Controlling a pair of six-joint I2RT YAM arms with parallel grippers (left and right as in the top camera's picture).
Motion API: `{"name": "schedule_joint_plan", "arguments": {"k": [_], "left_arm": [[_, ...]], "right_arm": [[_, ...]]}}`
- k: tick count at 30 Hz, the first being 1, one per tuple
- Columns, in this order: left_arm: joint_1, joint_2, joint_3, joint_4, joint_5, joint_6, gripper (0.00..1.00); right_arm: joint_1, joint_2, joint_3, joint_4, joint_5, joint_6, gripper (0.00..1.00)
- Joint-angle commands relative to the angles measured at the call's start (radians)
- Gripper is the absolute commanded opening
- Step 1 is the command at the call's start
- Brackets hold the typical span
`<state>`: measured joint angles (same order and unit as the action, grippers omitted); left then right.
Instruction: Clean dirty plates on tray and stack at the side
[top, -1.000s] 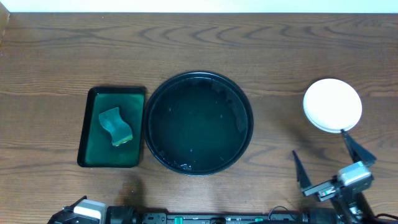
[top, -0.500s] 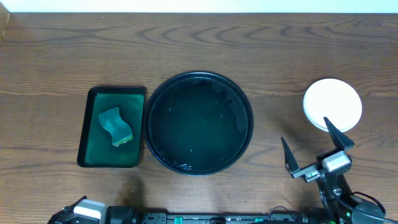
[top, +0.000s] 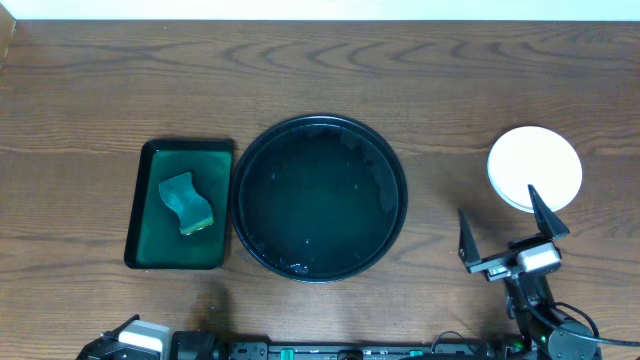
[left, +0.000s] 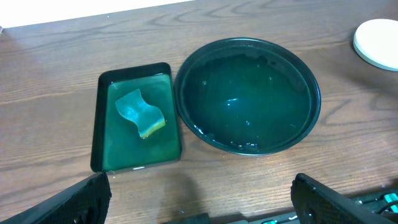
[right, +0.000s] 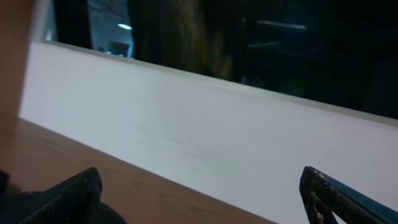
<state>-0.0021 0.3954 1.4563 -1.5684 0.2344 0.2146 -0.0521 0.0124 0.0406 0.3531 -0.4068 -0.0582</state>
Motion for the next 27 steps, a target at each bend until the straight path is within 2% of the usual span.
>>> {"name": "schedule_joint_plan", "arguments": {"k": [1, 6, 10, 16, 27], "left_arm": [[-0.004, -0.001, 0.001, -0.002, 0.012, 0.013, 0.93], [-0.004, -0.001, 0.001, -0.002, 0.012, 0.013, 0.93], [-0.004, -0.001, 0.001, -0.002, 0.012, 0.013, 0.93], [-0.004, -0.001, 0.001, -0.002, 0.012, 0.013, 0.93], [-0.004, -0.001, 0.001, -0.002, 0.012, 0.013, 0.93]], "right_arm": [[-0.006, -0.007, -0.036, 0.007, 0.093, 0.013, 0.99], [-0.005, -0.007, -0.036, -0.058, 0.115, 0.017, 0.99], [-0.005, -0.007, -0.036, -0.223, 0.119, 0.084, 0.99], [-0.005, -0.007, -0.036, -0.392, 0.119, 0.093, 0.99], [-0.006, -0.007, -0.036, -0.403, 0.122, 0.106, 0.99]]}}
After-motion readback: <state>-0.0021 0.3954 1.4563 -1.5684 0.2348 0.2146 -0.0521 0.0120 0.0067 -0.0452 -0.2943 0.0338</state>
